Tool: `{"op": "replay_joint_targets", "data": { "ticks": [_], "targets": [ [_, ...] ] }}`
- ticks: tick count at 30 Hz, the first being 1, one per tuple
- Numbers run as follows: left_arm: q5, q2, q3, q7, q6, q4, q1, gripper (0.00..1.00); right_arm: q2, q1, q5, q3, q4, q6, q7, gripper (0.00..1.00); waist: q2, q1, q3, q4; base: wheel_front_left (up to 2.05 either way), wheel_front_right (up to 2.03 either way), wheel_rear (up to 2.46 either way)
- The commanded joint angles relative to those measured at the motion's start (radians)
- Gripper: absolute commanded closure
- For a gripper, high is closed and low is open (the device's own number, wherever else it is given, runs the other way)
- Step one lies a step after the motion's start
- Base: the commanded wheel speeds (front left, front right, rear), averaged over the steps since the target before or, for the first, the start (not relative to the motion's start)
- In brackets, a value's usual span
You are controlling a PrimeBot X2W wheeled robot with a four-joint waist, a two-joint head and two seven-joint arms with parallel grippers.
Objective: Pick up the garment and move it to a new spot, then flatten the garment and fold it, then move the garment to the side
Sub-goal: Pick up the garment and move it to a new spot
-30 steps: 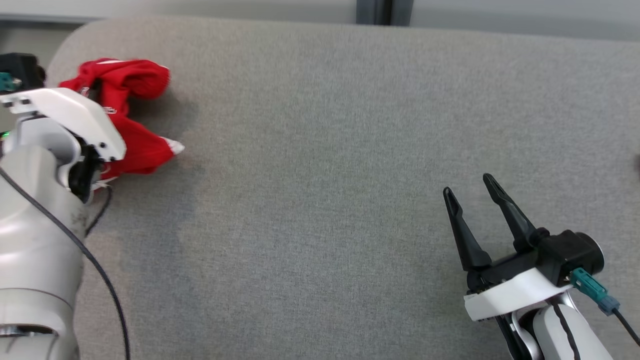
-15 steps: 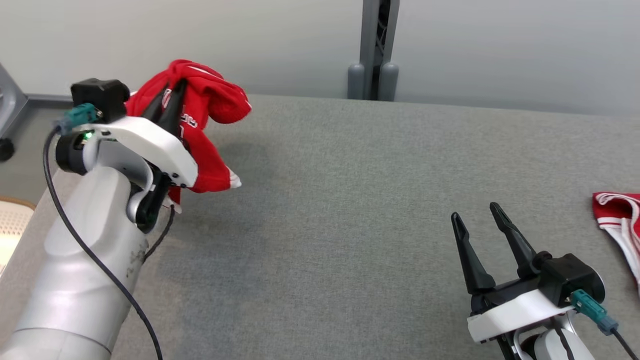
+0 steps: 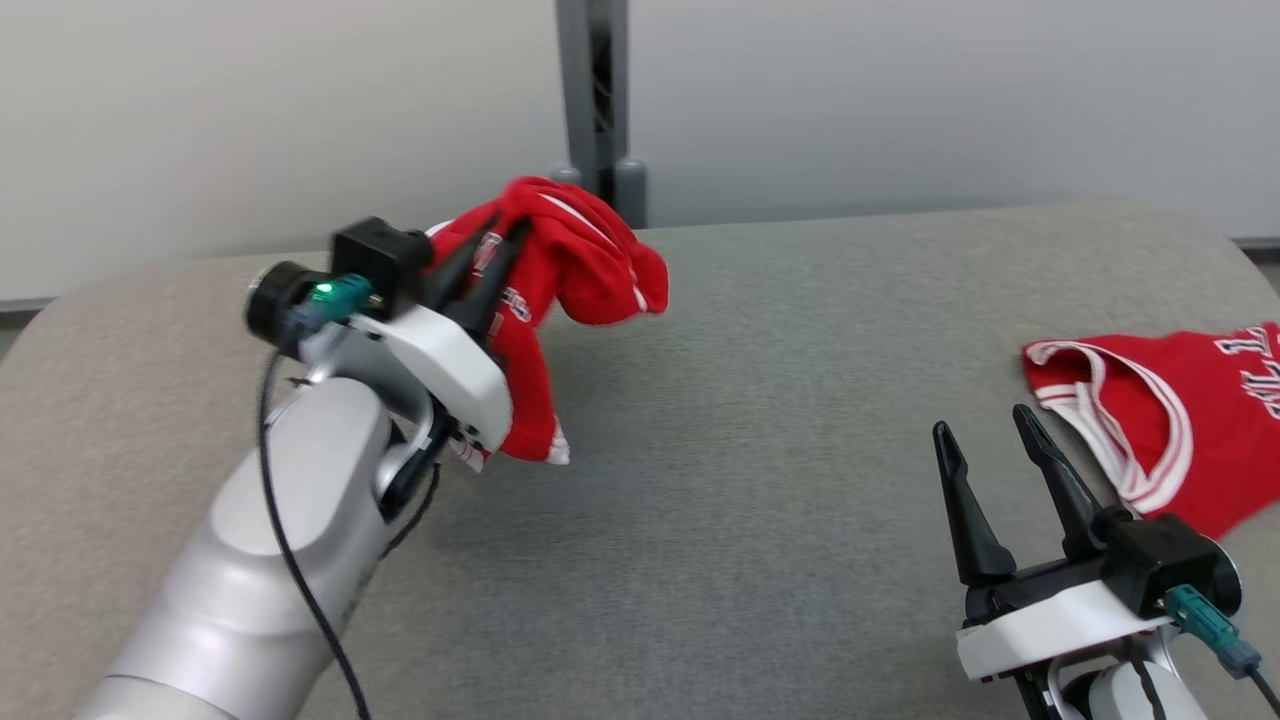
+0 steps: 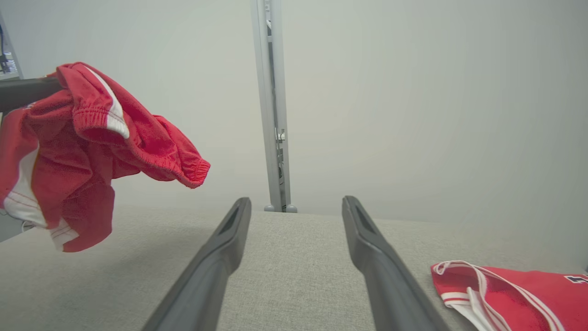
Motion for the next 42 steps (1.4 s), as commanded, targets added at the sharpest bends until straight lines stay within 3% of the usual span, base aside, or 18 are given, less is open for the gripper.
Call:
{"op": "replay_joint_targets", "data": {
  "ticks": [1, 5, 10, 19, 20, 21, 22, 25, 28, 33, 42],
  "targets": [
    [0.019, -0.01, -0.013, -0.011, 0.006, -0.003, 0.005, 1.0, -0.002, -0.003, -0.007, -0.004, -0.004, 0.0, -0.001, 0.0, 0.0, 0.0, 0.011, -0.049, 0.0, 0.0, 0.0],
    [0.05, -0.043, -0.051, -0.03, 0.02, 0.023, 0.014, 1.0, 0.001, -0.018, -0.014, -0.011, -0.013, 0.0, -0.001, 0.0, 0.0, 0.0, 0.032, -0.111, 0.0, 0.0, 0.0],
    [0.156, -0.078, -0.128, -0.063, 0.075, 0.094, 0.02, 1.0, 0.003, -0.032, -0.005, -0.011, -0.017, 0.0, -0.001, 0.0, 0.0, 0.0, 0.065, -0.191, 0.0, 0.0, 0.0],
    [0.313, -0.126, -0.268, -0.07, 0.122, 0.2, 0.061, 1.0, 0.004, -0.051, 0.006, -0.004, -0.011, 0.0, -0.001, 0.0, 0.0, 0.0, 0.113, -0.246, 0.0, 0.0, 0.0],
    [0.316, -0.128, -0.278, -0.07, 0.113, 0.222, 0.072, 0.76, 0.004, -0.051, 0.003, -0.002, -0.008, 0.0, -0.001, 0.0, 0.0, 0.0, 0.114, -0.247, 0.0, 0.0, 0.0],
    [0.321, -0.131, -0.289, -0.07, 0.106, 0.249, 0.078, 0.14, 0.004, -0.052, 0.002, -0.001, -0.006, 0.0, -0.001, 0.0, 0.0, 0.0, 0.116, -0.247, 0.0, 0.0, 0.0],
    [0.327, -0.133, -0.305, -0.07, 0.097, 0.282, 0.081, 0.0, 0.004, -0.053, 0.003, -0.001, -0.004, 0.0, -0.001, 0.0, 0.0, 0.0, 0.116, -0.247, 0.0, 0.0, 0.0],
    [0.312, -0.14, -0.322, -0.07, 0.08, 0.336, 0.079, 0.0, 0.004, -0.049, 0.006, -0.002, 0.003, 0.0, -0.001, 0.0, 0.0, 0.0, 0.112, -0.236, 0.0, 0.0, 0.0],
    [0.287, -0.143, -0.302, -0.07, 0.096, 0.314, 0.085, 0.0, 0.004, -0.039, 0.008, -0.006, 0.008, 0.0, -0.001, 0.0, 0.0, 0.0, 0.097, -0.214, 0.0, 0.0, 0.0],
    [0.254, -0.137, -0.239, -0.07, 0.133, 0.227, 0.114, 0.0, 0.004, -0.025, 0.005, -0.011, 0.011, 0.0, -0.001, 0.0, 0.0, 0.0, 0.065, -0.171, 0.0, 0.0, 0.0],
    [0.245, -0.048, -0.04, -0.07, 0.21, -0.053, 0.251, 0.0, 0.002, 0.016, -0.024, -0.02, 0.012, 0.0, -0.001, 0.0, 0.0, 0.0, -0.003, -0.051, 0.0, 0.0, 0.0]
  ]
}}
